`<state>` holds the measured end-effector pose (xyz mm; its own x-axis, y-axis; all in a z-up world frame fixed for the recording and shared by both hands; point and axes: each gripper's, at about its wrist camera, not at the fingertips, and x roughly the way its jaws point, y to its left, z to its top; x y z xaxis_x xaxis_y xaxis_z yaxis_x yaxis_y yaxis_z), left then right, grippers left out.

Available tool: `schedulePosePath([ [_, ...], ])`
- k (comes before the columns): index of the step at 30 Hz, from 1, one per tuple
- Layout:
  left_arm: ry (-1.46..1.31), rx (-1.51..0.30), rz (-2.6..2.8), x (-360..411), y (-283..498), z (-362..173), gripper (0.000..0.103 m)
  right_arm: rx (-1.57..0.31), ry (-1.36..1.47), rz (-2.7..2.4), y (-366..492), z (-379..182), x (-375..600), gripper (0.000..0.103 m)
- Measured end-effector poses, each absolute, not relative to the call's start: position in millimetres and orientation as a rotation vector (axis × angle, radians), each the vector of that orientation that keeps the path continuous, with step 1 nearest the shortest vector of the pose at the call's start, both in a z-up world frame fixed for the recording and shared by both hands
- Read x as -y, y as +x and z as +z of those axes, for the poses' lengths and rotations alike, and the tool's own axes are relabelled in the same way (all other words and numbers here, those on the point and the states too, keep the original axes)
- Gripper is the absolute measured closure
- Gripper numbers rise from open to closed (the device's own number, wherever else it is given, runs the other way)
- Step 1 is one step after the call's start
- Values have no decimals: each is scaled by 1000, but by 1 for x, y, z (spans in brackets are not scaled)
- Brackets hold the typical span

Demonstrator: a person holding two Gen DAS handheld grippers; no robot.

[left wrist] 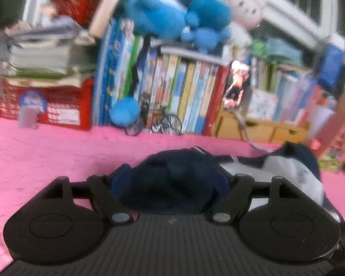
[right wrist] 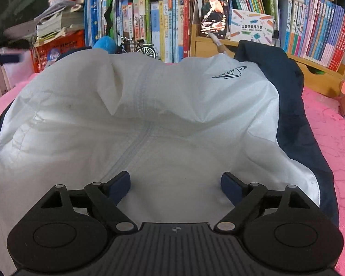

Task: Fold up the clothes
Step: 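Grasp the navy collar edge with the left tool and lift it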

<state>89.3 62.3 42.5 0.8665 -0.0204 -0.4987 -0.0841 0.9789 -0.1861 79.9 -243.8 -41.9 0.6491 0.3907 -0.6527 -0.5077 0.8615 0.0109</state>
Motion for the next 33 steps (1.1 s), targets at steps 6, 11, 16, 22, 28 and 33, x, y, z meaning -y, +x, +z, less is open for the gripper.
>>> schedulePosePath([
  [6,-178,-736,179,-30,162,0,31,-696,-179,509,79,-42,243,15],
  [11,-161,-713,164,-25,147,-3,87,-694,-176,509,79,-43,243,15],
  [16,-121,-578,-110,-18,107,18,93,-694,-169,508,79,-43,243,15],
  [22,259,-680,-362,25,55,-11,88,-675,-123,471,80,-41,252,12],
  [28,247,-651,-367,14,32,-23,88,-556,155,497,68,-12,298,15],
  [33,374,-589,-337,36,22,-24,89,-486,154,651,89,32,268,11],
])
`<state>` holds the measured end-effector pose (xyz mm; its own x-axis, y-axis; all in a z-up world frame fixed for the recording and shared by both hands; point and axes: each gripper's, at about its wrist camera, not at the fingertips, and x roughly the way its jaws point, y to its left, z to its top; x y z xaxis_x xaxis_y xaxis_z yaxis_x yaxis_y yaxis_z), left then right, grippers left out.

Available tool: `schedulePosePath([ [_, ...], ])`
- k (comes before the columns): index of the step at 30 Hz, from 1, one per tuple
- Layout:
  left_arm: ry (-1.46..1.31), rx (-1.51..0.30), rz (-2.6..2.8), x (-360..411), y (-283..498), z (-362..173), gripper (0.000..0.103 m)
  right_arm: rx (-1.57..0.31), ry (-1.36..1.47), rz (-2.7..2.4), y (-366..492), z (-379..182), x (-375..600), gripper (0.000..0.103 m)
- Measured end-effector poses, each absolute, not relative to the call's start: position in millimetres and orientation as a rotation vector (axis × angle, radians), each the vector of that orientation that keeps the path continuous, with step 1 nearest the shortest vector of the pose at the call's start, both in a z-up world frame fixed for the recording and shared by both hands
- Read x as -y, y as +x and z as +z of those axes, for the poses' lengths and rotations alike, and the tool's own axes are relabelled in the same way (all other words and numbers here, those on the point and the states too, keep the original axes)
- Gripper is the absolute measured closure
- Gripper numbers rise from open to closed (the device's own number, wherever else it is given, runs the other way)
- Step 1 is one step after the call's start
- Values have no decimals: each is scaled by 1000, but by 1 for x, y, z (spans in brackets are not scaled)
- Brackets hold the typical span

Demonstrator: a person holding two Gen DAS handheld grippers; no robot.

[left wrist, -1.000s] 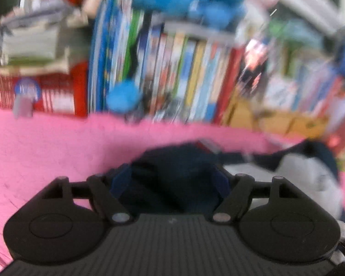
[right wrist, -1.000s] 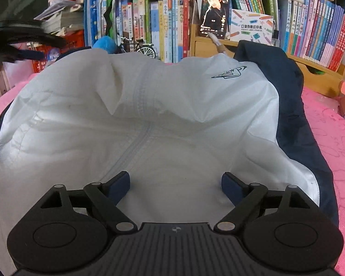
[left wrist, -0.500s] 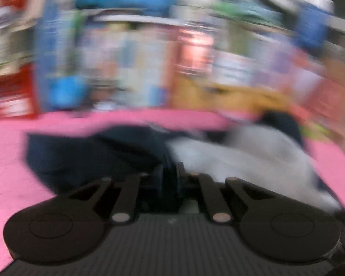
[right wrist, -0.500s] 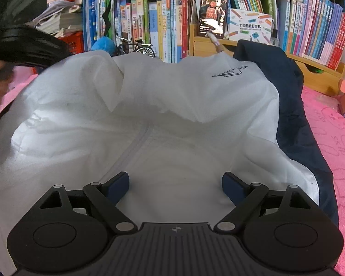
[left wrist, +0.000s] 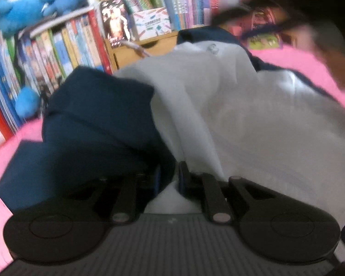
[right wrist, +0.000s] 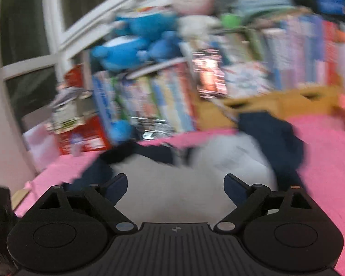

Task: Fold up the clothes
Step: 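Grasp the navy collar edge with the left tool and lift it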

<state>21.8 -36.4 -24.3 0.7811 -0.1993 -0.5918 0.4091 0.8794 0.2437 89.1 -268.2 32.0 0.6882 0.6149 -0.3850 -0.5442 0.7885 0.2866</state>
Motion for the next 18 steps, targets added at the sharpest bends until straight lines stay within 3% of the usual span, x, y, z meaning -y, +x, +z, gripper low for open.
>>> schedulePosePath([
  [8,654,-478,-282,76,4,-37,89,-578,-86,883,134,42,113,3],
  [9,642,-479,-289,74,4,-35,89,-616,-107,873,140,37,102,16],
  [10,614,-483,-297,70,2,-33,88,-653,-129,862,146,32,92,55],
  [12,503,-493,-328,57,-5,-24,83,-688,-127,842,152,27,89,81],
  [13,428,-497,-357,47,-11,-19,81,-684,-103,834,153,27,97,89],
  [18,34,-497,-511,-7,-41,9,65,-562,32,742,130,42,196,93],
])
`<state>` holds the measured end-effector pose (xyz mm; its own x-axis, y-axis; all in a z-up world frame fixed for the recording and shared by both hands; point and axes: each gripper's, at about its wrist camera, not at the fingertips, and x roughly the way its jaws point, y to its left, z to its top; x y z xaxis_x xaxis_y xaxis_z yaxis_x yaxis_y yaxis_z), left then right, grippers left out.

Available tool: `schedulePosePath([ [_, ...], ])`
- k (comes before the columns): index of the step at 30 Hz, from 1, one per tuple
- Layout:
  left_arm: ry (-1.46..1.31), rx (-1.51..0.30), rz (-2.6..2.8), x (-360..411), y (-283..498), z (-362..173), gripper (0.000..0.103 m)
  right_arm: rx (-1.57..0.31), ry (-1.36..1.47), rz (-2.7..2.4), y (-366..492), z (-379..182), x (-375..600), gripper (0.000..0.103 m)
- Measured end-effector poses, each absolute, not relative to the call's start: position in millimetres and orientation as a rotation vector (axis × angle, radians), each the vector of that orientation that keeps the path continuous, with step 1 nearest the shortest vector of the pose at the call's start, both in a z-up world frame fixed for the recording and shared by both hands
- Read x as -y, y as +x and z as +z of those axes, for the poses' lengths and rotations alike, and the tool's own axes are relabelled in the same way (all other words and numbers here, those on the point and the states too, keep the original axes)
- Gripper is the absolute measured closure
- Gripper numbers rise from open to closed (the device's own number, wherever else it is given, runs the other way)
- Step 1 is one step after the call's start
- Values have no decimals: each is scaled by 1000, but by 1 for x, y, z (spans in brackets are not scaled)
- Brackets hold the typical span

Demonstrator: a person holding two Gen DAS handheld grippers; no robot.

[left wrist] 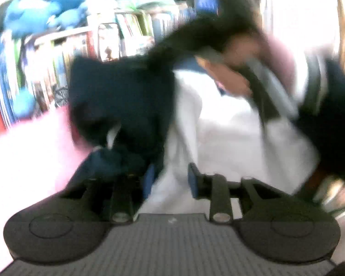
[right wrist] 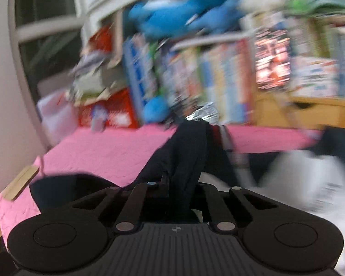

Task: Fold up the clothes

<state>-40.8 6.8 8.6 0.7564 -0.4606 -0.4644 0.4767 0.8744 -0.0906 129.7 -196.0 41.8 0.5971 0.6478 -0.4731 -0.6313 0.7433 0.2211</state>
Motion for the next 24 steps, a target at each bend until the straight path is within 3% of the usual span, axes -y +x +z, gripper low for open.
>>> schedulePosePath([
  [2,-130,-462,-547,-25,-46,26,49,-548,22,705,113,39,236,93],
  [8,-366,-405,-454,-55,4,61,39,-614,-87,574,65,-2,305,92],
  [11,-425,-470,-469,-50,53,61,26,-634,-120,564,48,-24,309,91],
  [16,-719,-717,-389,-43,133,23,26,-543,-266,539,21,-43,293,89],
  [24,-750,-691,-355,-6,160,23,25,-474,-333,519,14,-51,279,89],
])
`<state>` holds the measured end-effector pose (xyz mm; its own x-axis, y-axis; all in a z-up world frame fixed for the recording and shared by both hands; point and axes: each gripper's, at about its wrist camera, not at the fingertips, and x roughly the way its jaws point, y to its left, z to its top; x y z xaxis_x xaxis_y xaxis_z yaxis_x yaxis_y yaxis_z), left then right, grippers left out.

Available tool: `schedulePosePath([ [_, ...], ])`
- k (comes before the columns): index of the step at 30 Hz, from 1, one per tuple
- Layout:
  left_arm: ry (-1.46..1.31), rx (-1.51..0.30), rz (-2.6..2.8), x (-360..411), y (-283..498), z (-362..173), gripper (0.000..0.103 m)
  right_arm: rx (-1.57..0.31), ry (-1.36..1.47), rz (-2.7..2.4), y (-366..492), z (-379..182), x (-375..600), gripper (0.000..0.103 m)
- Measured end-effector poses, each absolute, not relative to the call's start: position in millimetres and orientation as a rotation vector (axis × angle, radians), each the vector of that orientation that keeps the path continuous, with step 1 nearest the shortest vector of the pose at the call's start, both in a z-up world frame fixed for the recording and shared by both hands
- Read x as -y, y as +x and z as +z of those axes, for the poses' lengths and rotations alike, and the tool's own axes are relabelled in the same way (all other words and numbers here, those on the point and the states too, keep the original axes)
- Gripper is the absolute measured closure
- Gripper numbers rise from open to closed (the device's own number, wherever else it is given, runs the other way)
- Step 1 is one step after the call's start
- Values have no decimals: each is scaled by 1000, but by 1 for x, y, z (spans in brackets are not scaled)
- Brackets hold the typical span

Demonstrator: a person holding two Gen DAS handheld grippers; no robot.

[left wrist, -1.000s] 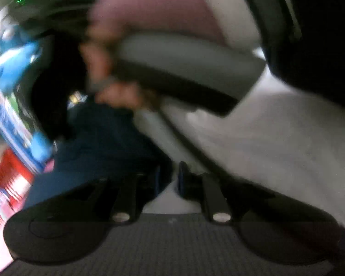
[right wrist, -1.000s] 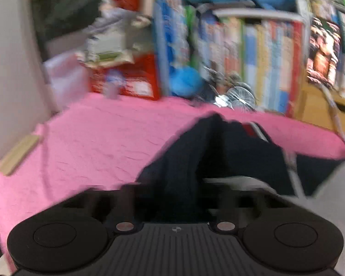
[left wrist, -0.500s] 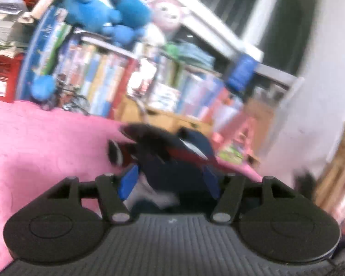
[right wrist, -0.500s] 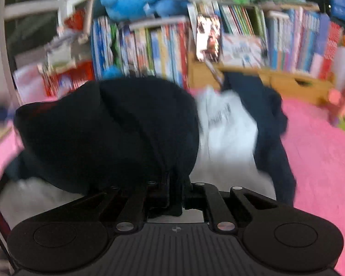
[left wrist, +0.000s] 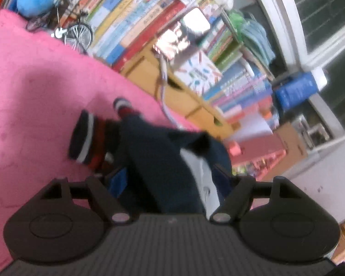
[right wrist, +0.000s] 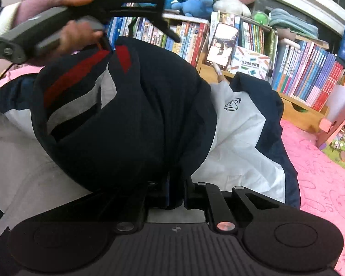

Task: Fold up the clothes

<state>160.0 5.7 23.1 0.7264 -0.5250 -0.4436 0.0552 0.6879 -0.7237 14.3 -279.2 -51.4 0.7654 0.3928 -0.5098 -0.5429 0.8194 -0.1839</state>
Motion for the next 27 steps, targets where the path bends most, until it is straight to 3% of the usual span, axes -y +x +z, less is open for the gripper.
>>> schedulePosePath([
  [1,-752,-690,-346,-3,164,21,27,-475,-326,520,15,-51,280,89],
  [3,-723,-709,-318,3,172,18,49,-477,-313,522,16,-50,282,89],
  [4,-700,-722,-310,5,175,17,78,-479,-307,523,17,-50,282,89],
  [5,-674,-735,-306,8,177,16,90,-480,-301,523,18,-50,283,89],
  [9,-603,-724,-303,13,176,18,89,-484,-275,515,19,-50,285,85],
  [10,-586,-725,-299,14,176,18,86,-485,-271,513,20,-50,285,84],
  [11,-569,-733,-290,16,177,17,75,-486,-269,515,20,-50,285,84],
  [13,-538,-772,-274,22,183,10,73,-484,-269,516,20,-51,285,84],
  [15,-497,-777,-260,27,184,7,85,-483,-268,516,19,-51,285,84],
  [16,-486,-770,-262,28,182,8,96,-483,-267,516,19,-51,285,84],
  [18,-470,-745,-263,29,177,14,99,-483,-258,513,20,-52,285,81],
  [20,-446,-702,-251,24,170,27,100,-488,-227,499,22,-51,288,72],
  [22,-429,-651,-233,16,163,40,100,-494,-170,486,26,-50,294,43],
  [24,-399,-594,-207,3,155,55,101,-505,-63,501,32,-50,306,22],
  [27,-309,-479,-103,-28,141,79,101,-547,90,505,44,-52,324,11],
])
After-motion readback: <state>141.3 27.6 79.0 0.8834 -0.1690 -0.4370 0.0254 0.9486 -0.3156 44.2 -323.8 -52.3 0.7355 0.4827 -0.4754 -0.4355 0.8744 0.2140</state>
